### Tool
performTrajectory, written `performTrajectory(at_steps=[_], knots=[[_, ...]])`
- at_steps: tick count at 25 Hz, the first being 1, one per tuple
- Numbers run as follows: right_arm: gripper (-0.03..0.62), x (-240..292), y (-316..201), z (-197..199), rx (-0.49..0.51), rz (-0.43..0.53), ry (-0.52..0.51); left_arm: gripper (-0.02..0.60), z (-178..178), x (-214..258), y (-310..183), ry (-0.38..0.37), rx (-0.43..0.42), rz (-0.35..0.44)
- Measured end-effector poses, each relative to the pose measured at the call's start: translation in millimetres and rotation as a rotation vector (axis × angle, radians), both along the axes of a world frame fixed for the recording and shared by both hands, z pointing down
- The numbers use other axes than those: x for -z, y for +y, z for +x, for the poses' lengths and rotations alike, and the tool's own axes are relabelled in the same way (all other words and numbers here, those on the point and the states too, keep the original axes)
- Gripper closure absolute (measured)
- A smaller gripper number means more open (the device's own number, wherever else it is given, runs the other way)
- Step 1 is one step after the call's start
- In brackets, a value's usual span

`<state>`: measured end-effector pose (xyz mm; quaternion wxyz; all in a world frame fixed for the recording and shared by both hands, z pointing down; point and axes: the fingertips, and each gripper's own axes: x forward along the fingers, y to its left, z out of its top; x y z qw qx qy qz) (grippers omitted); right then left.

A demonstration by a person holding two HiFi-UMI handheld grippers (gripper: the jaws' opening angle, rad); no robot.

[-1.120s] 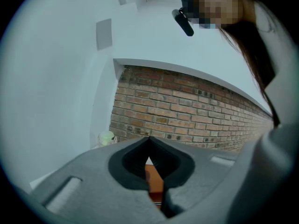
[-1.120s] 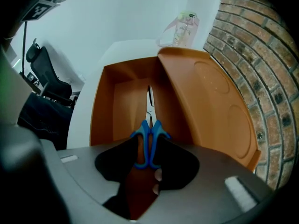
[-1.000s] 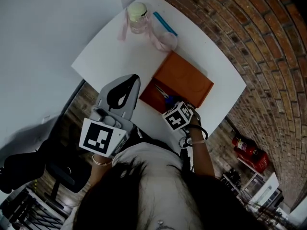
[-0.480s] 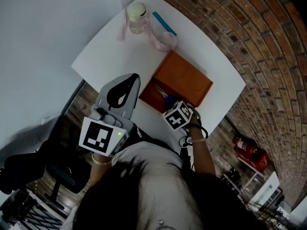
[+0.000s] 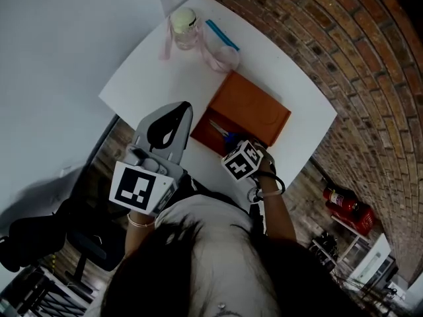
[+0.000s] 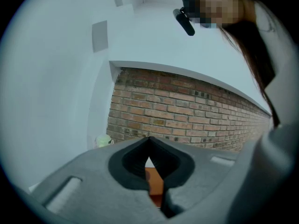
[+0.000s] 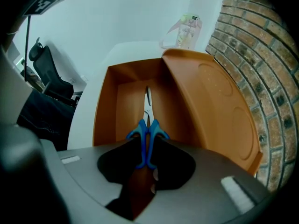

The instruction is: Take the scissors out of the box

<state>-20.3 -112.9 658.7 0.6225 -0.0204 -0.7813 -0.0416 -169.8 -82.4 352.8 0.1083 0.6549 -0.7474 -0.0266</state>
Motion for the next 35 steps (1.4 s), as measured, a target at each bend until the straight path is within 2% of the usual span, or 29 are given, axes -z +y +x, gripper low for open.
performTrajectory(at_steps=[9,14,20,25,31,35], knots=[[0.496,4,1,0,-0.01,0.021,-0.012,0.581,0,8,0,-0.023,-0.016,0.013],[0.497,10,3,-1,-0.026,0.029,-0.031,0.581,4,16,-1,-0.043,-0.039,0.056],[0.497,19,5,-2,-0.046,0.036,-0.059,0.581,9,21,1,-0.048,-0.057,0.054],[0.497,25,4,0,-0.066,0.046,-0.081,0.581,13,18,2,-0.061,-0.06,0.017],[0.497,32,1,3,-0.085,0.062,-0.104,0.581,20,25,-1,-0.053,-0.083,0.05],[0.497,37,0,3,-0.109,0.068,-0.125,0.581,22,24,-1,-0.063,-0.095,0.032]])
